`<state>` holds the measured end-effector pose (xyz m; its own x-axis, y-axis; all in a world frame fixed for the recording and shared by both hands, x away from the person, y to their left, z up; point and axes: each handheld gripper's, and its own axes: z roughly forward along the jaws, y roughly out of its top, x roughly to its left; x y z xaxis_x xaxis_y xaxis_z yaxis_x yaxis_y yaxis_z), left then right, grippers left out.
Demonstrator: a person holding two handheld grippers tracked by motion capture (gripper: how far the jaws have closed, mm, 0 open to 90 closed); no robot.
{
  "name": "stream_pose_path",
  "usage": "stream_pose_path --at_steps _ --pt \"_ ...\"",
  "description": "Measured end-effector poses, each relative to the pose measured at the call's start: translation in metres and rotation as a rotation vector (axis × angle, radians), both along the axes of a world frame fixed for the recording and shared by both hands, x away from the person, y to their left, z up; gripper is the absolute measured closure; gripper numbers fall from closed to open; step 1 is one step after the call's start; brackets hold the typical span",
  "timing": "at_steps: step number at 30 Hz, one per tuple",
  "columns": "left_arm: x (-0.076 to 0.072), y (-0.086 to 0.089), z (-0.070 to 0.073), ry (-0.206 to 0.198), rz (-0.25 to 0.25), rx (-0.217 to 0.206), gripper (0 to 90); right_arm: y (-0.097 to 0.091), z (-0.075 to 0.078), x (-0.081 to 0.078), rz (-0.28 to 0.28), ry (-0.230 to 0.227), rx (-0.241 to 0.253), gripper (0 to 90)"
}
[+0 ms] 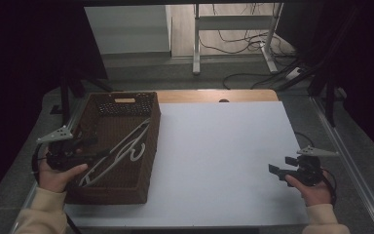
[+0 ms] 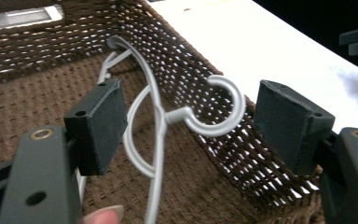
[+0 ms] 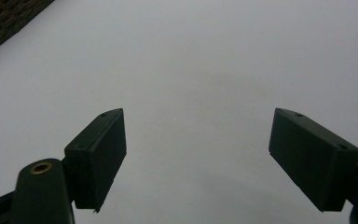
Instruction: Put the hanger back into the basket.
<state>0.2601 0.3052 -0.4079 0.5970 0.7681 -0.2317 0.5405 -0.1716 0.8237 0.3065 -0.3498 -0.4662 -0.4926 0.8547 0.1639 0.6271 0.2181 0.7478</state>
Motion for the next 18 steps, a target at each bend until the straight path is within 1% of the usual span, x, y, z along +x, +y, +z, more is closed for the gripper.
stream_pose_path --at_steps 1,2,4,8,9,10,12,14,15,16,18 --pt "0.000 0.000 0.000 0.000 0.000 0.000 24.7 0.000 0.000 0.000 0.005 -0.001 0.001 18.9" --pt "-0.002 -0.006 0.001 0.001 -0.013 0.002 24.7 0.001 0.000 0.000 0.010 -0.001 0.003 18.9" --pt "-0.003 -0.013 0.002 0.012 -0.014 0.009 24.8 0.002 -0.001 0.001 0.026 0.001 0.001 18.6" --pt "-0.003 -0.027 0.000 0.032 -0.026 0.039 24.7 0.005 -0.002 0.001 0.043 0.010 -0.006 18.5" --pt "-0.003 -0.027 0.000 0.032 -0.026 0.039 24.7 0.005 -0.002 0.001 0.048 0.010 -0.005 18.5" --pt "-0.003 -0.034 -0.001 0.027 -0.042 0.041 24.7 0.005 -0.002 0.001 0.051 0.009 -0.005 18.5" --pt "-0.006 -0.039 -0.002 0.004 -0.049 0.037 25.8 0.006 -0.002 0.001 0.056 0.010 -0.004 18.5" --pt "-0.008 -0.044 -0.003 0.005 -0.065 0.031 25.9 0.007 -0.002 0.001 0.065 0.008 -0.006 18.4" --pt "-0.008 -0.044 -0.003 0.005 -0.065 0.031 25.8 0.007 -0.002 0.001 0.065 0.008 -0.006 18.4" --pt "-0.008 -0.046 -0.004 0.009 -0.072 0.036 25.6 0.009 -0.003 0.001 0.077 0.010 -0.008 18.4" --pt "-0.013 -0.053 -0.005 0.001 -0.080 0.051 25.7 0.010 -0.003 0.001 0.091 0.011 -0.011 18.4"
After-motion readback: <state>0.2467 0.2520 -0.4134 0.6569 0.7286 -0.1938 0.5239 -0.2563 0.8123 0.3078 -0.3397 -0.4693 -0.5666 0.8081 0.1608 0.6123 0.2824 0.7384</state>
